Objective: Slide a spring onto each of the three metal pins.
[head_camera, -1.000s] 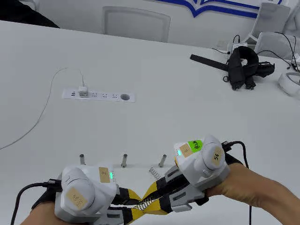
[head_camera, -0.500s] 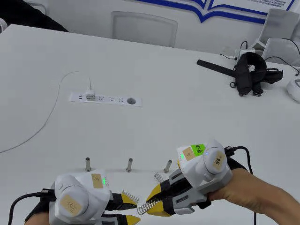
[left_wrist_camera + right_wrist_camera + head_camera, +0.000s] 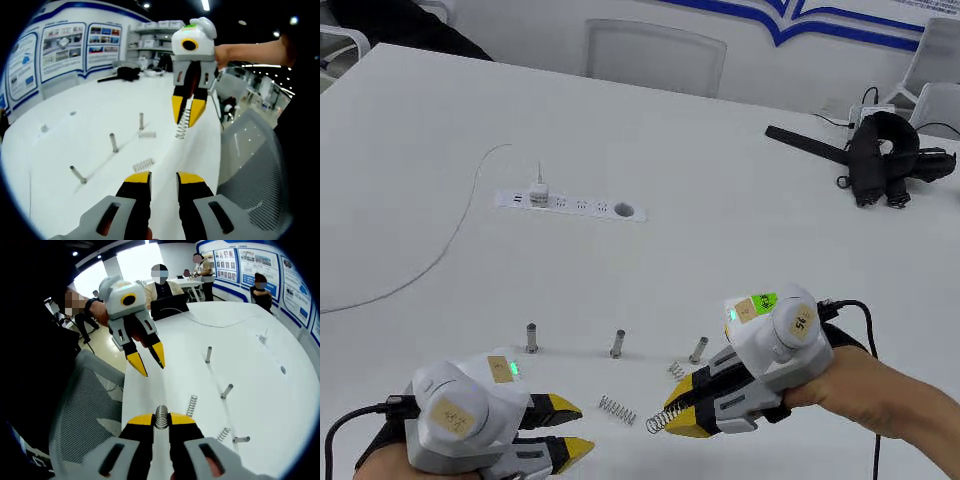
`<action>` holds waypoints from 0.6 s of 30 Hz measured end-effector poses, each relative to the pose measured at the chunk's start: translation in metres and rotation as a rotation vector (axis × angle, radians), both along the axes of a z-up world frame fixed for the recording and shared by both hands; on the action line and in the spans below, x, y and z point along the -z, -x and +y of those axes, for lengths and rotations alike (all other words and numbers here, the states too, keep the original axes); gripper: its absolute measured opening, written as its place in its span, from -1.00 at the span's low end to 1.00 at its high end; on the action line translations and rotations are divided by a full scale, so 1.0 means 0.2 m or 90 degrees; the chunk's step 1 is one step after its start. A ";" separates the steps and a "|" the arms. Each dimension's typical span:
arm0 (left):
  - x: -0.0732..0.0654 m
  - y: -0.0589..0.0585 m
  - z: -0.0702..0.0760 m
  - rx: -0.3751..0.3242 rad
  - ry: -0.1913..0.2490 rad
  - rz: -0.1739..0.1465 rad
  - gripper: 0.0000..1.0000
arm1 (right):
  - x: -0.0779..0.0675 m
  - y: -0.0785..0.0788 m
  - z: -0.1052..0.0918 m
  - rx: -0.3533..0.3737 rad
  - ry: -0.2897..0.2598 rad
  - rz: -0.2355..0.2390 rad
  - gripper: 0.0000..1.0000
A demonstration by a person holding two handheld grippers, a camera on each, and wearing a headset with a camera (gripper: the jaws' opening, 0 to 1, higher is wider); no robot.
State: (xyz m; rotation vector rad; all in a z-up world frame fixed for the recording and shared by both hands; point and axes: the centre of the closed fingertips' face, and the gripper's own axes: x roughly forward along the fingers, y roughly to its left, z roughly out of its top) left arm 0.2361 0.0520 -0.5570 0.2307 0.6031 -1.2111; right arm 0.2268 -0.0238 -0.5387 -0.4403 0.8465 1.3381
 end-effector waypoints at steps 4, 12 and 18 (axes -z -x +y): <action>0.03 -0.03 0.07 -0.031 -0.003 0.004 -0.58 | 0.00 -0.02 0.02 -0.004 0.004 -0.005 -0.76; 0.07 -0.08 0.18 -0.087 -0.012 0.009 -0.51 | 0.03 -0.10 0.04 -0.004 0.021 -0.010 -0.76; 0.11 -0.10 0.24 -0.124 -0.018 0.015 -0.39 | 0.01 -0.19 0.07 0.001 0.026 -0.014 -0.76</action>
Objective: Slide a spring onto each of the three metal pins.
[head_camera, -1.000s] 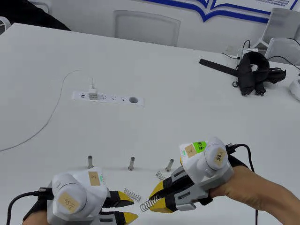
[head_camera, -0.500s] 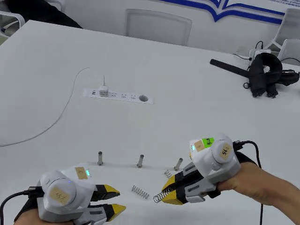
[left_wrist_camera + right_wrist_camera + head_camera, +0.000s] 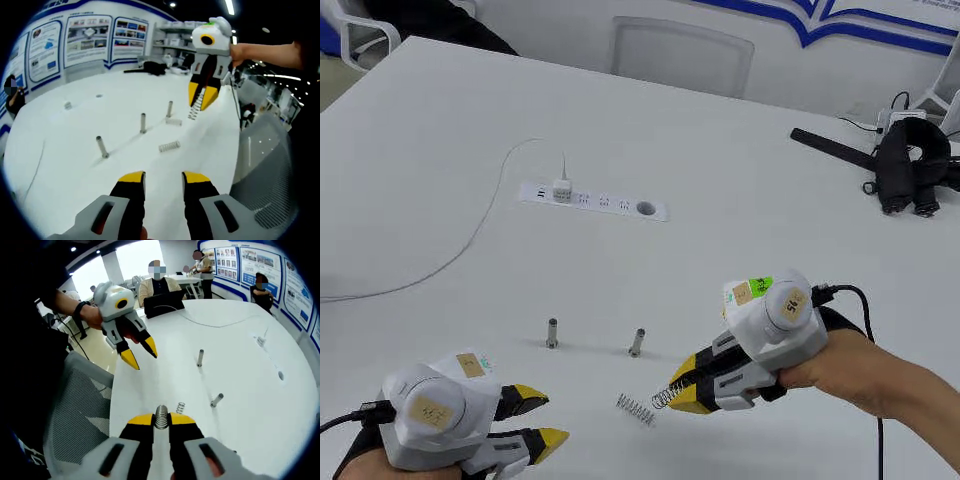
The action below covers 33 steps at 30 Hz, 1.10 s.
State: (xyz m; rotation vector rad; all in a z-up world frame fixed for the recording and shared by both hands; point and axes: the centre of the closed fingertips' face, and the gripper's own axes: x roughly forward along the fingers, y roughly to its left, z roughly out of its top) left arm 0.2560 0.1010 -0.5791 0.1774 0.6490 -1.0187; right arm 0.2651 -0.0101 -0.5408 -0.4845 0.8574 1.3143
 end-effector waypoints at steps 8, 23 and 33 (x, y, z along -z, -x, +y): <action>0.03 -0.01 0.08 -0.034 -0.010 0.002 -0.26 | -0.01 -0.11 0.07 -0.015 0.009 -0.013 -0.76; 0.03 -0.08 0.21 -0.099 -0.015 0.006 0.07 | 0.06 -0.32 0.19 -0.026 0.040 -0.028 -0.76; 0.03 -0.11 0.27 -0.131 -0.014 0.004 0.16 | 0.10 -0.41 0.28 -0.047 0.048 -0.023 -0.76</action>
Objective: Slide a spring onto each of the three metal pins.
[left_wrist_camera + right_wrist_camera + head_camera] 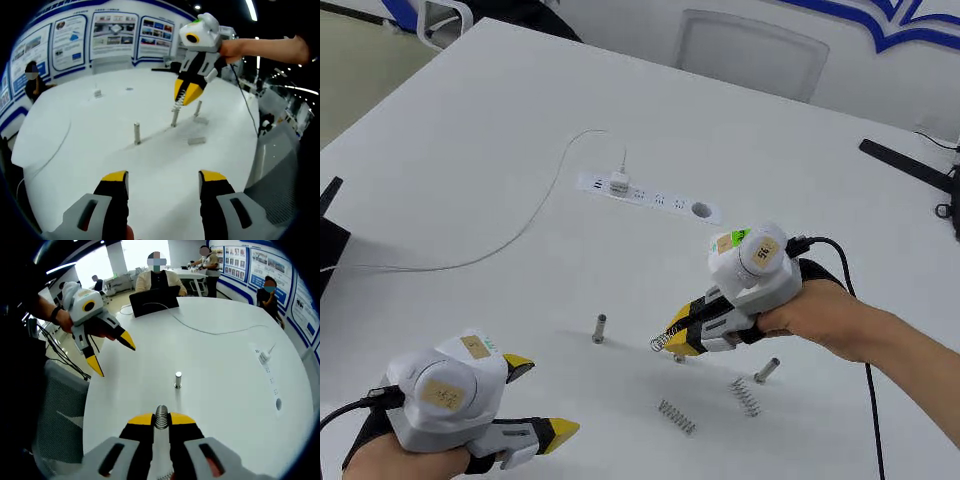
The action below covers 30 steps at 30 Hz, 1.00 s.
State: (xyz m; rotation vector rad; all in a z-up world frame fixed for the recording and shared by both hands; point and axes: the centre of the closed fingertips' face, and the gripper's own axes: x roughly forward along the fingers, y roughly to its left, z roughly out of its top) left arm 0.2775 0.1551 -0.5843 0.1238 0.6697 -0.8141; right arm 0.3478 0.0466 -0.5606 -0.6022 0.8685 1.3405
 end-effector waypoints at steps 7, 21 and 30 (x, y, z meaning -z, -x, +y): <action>0.02 0.02 0.03 -0.011 0.000 0.007 0.22 | 0.04 -0.07 0.06 -0.022 0.016 -0.003 -0.75; 0.02 0.03 0.07 -0.029 0.006 0.012 0.27 | 0.05 -0.17 0.17 -0.057 0.038 -0.015 -0.75; 0.01 0.02 0.11 -0.041 0.004 0.007 0.28 | 0.06 -0.19 0.25 -0.075 0.040 -0.012 -0.75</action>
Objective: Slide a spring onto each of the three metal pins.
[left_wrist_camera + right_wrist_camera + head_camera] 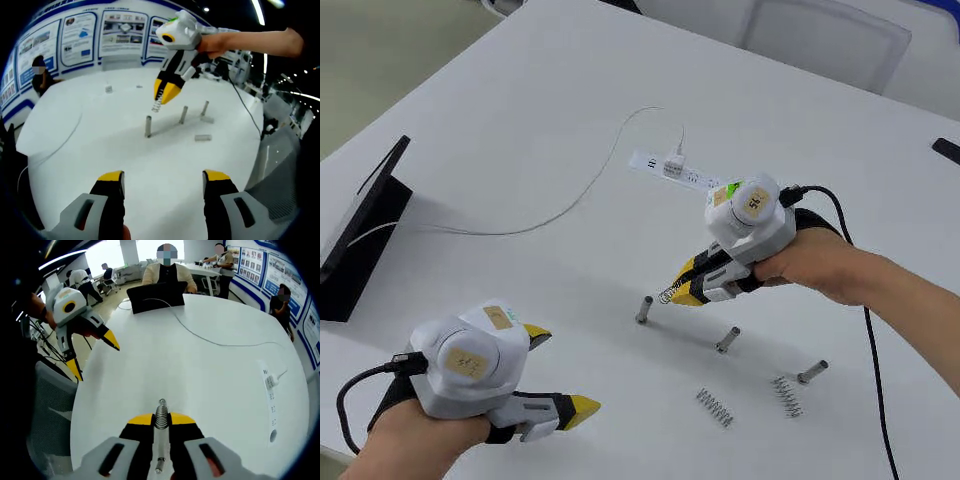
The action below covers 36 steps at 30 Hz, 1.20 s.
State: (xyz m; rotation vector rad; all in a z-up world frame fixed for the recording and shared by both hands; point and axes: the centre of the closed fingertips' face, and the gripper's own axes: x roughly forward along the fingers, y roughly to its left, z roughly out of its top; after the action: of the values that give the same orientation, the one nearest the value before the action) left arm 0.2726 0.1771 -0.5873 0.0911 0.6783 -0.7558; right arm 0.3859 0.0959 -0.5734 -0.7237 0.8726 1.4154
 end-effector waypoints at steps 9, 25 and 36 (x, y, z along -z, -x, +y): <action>0.01 0.02 0.01 -0.006 0.006 0.006 0.28 | 0.01 -0.01 0.05 -0.014 0.004 0.001 -0.75; 0.02 0.04 0.03 -0.012 0.011 0.017 0.26 | 0.07 0.01 0.07 -0.032 0.023 0.009 -0.75; 0.02 0.04 0.01 -0.007 0.014 0.020 0.26 | 0.08 0.00 0.08 -0.037 0.027 0.008 -0.75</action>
State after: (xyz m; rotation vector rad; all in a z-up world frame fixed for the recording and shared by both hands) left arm 0.2637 0.1789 -0.5917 0.0560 0.6998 -0.7548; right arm 0.3850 0.1128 -0.5900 -0.7792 0.9000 1.4570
